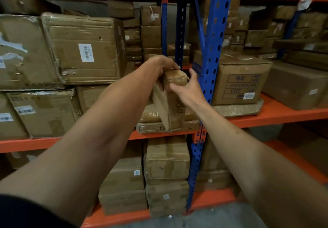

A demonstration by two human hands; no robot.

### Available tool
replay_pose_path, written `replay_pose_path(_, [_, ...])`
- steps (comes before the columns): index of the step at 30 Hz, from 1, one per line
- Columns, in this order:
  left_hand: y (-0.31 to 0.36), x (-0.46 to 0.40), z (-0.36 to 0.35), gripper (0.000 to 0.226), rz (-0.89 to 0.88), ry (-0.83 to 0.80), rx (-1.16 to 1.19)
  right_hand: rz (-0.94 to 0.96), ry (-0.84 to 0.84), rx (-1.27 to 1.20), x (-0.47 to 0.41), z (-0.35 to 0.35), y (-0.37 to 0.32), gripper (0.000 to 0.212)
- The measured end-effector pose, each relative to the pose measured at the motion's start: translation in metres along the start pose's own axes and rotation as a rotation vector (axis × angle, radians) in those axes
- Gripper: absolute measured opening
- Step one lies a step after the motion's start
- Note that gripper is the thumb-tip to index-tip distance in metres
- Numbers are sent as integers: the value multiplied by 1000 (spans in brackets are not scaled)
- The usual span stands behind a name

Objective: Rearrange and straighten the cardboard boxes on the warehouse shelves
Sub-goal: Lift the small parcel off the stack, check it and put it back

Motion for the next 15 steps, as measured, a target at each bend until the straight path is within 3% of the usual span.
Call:
replay_pose_path(4, [7, -3, -4, 31, -86, 58, -64, -333, -43, -465, -7, 4, 61, 57])
replay_pose_path(5, [9, 0, -4, 34, -128, 82, -69, -442, -63, -557, -6, -5, 84, 54])
replay_pose_path(8, [11, -1, 5, 39, -231, 191, -53, -756, -264, -729, 15, -48, 135, 91])
replay_pose_path(10, [7, -6, 14, 54, -241, 236, 0, -871, -354, -901, 30, -71, 139, 103])
replay_pose_path(12, [1, -5, 26, 67, -224, 255, 152, -854, -380, -1090, 32, -82, 122, 85])
replay_pose_path(13, [-3, -4, 32, 73, -211, 253, 246, -812, -358, -1112, 26, -82, 113, 64])
replay_pose_path(15, [-10, -3, 46, 73, -189, 240, 377, -702, -258, -1100, 7, -70, 96, 47])
Point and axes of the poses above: each hand's wrist, its own x-axis away from the middle knuckle, its own z-axis out of the back of the hand, y = z × x, the point moved 6 cm from there along -x, towards the middle knuckle, and after that the axes turned 13 degrees about x, right-handed, at the moved point
